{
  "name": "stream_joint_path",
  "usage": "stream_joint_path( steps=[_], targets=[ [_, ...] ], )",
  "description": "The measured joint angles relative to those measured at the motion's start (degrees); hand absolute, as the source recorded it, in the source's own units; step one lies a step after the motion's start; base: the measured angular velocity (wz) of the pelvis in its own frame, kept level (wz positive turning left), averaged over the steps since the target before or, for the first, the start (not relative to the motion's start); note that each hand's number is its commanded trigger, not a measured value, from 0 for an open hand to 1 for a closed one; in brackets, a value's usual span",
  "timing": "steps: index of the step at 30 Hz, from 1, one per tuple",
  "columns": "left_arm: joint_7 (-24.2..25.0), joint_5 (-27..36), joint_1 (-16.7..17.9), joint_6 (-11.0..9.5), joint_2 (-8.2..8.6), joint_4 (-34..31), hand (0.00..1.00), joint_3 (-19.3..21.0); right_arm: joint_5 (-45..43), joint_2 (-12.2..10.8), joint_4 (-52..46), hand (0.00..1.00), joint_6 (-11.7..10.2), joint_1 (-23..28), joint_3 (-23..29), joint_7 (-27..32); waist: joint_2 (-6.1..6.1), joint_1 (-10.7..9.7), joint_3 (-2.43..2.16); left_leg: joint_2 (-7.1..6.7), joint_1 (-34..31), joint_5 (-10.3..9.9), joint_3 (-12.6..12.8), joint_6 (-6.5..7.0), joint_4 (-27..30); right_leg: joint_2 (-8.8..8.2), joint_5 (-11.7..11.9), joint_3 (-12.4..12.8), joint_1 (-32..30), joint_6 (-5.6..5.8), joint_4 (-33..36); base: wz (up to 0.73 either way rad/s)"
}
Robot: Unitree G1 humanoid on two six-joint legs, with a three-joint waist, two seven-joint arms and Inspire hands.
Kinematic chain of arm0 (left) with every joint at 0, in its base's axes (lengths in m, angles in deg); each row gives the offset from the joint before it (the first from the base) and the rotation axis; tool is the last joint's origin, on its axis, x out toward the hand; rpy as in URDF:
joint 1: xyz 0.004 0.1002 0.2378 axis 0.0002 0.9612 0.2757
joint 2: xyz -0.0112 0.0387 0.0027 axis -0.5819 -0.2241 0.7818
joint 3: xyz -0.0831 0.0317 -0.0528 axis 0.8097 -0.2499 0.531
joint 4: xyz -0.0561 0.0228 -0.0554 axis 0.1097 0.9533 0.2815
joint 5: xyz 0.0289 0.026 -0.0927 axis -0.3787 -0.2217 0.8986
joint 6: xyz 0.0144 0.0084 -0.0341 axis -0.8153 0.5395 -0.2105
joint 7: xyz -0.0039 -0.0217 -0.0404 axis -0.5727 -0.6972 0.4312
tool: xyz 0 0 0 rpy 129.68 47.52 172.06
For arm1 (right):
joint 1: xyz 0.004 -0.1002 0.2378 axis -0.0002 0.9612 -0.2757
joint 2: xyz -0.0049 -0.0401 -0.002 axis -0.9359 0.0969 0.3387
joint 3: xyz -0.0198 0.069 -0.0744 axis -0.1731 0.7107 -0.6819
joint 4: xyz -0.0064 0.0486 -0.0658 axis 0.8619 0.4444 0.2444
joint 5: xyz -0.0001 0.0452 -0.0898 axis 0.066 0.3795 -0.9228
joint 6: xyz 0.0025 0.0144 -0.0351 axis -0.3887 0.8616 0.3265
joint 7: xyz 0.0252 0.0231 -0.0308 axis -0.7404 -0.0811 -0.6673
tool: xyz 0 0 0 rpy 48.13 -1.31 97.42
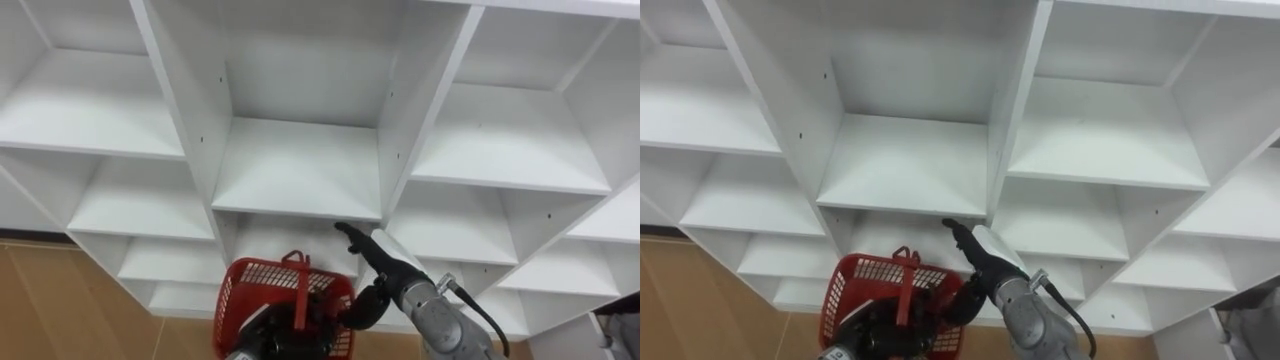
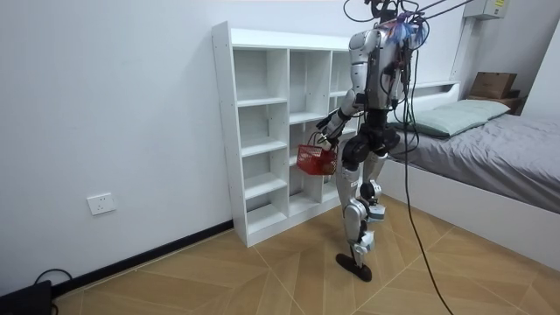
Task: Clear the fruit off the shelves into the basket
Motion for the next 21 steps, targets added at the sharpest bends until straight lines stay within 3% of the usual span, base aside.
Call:
stream_joint_path(
  steps=[11, 17, 21],
  targets=[
    [0.03, -0.39, 0.00, 0.01, -0.15, 0.00, 1.00, 0.13, 0.60, 0.49, 0.02, 0.00, -0.03, 0.01, 0.10, 0.00, -0.12, 0.05, 0.09, -0.07, -0.01, -0.02, -0.62, 0.00, -0.42, -0.04, -0.15, -0.47, 0.30, 0.14, -0.04, 0.03],
    [0.04, -0.43, -0.03, 0.00, 0.00, 0.53, 1.00, 3.51, 8.81, 1.14, 0.01, 0.00, -0.20, 0.23, 2.84, 0.11, -0.06, 0.02, 0.10, 0.00, 0.05, -0.01, -0.41, 0.00, -0.35, 0.17, -0.20, 0.16, 0.29, 0.09, -0.14, 0.00],
    [-1.01, -0.42, 0.33, -0.13, -1.70, 2.31, 1.00, 4.18, 19.66, 1.36, 0.71, 0.00, -2.03, 2.57, 5.17, 1.30, 0.38, -0.17, 0.13, 0.05, 0.11, -0.01, -0.60, 0.00, -0.33, 0.19, -0.23, 0.03, 0.52, 0.14, -0.38, 0.02]
  ],
)
